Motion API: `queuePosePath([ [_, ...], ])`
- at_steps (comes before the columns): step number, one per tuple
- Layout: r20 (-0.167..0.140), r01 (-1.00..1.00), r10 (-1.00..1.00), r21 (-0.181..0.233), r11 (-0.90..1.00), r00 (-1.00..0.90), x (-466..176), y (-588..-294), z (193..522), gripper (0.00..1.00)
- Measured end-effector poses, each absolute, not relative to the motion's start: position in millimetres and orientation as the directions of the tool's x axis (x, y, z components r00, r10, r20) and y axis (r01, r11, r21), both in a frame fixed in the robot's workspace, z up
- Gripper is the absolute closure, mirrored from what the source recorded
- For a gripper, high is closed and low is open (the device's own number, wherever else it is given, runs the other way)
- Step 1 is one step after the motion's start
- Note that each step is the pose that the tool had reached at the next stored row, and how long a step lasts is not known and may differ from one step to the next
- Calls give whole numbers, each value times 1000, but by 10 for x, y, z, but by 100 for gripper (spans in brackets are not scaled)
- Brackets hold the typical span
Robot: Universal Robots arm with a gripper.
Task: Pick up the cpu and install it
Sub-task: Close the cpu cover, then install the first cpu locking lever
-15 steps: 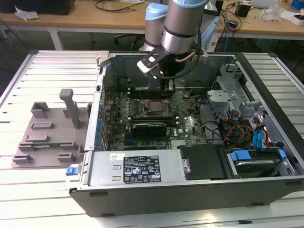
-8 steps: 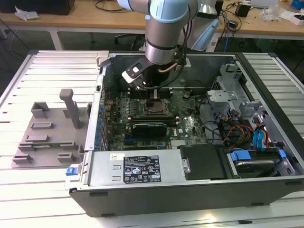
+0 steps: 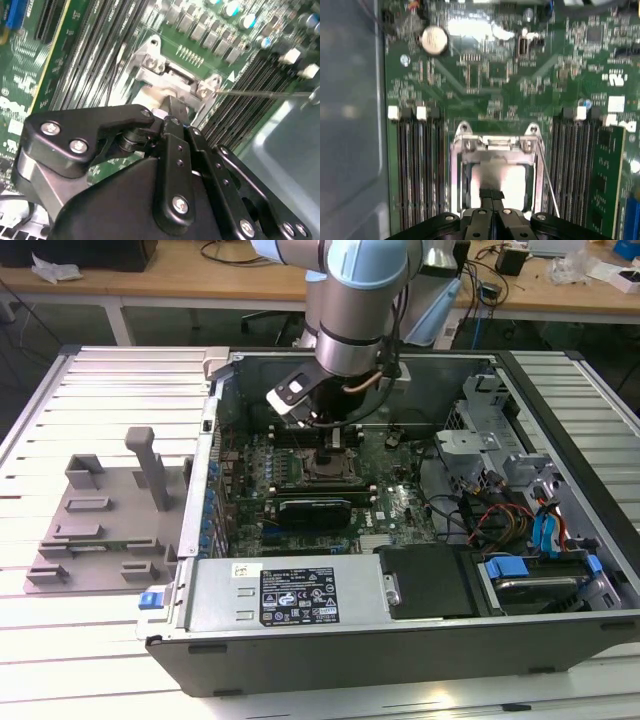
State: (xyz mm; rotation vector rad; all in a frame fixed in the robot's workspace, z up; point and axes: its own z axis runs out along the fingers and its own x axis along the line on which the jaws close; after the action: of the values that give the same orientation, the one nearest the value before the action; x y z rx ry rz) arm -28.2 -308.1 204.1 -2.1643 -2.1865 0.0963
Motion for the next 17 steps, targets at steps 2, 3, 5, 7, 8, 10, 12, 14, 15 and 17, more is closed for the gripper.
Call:
queuePosePath([
  [2,0,996,1000,-91,10,-10,-260,-3083,2105,89],
  [3,0,996,1000,-92,10,-10,-258,-3083,2157,89],
  [5,0,996,1000,-92,10,-10,-258,-3083,2292,89],
  [7,0,996,1000,-92,10,-10,-258,-3083,2379,89],
  [8,0,996,1000,-92,10,-10,-258,-3083,2483,89],
  [10,0,996,1000,-92,10,-10,-257,-3083,2607,89],
  [12,1,996,1000,-92,10,-10,-257,-3083,2615,89],
  [14,1,996,1000,-92,10,-10,-258,-3083,2616,89],
  [15,1,996,1000,-92,10,-10,-258,-3083,2616,89],
  [17,1,996,1000,-92,10,-10,-258,-3083,2616,89],
])
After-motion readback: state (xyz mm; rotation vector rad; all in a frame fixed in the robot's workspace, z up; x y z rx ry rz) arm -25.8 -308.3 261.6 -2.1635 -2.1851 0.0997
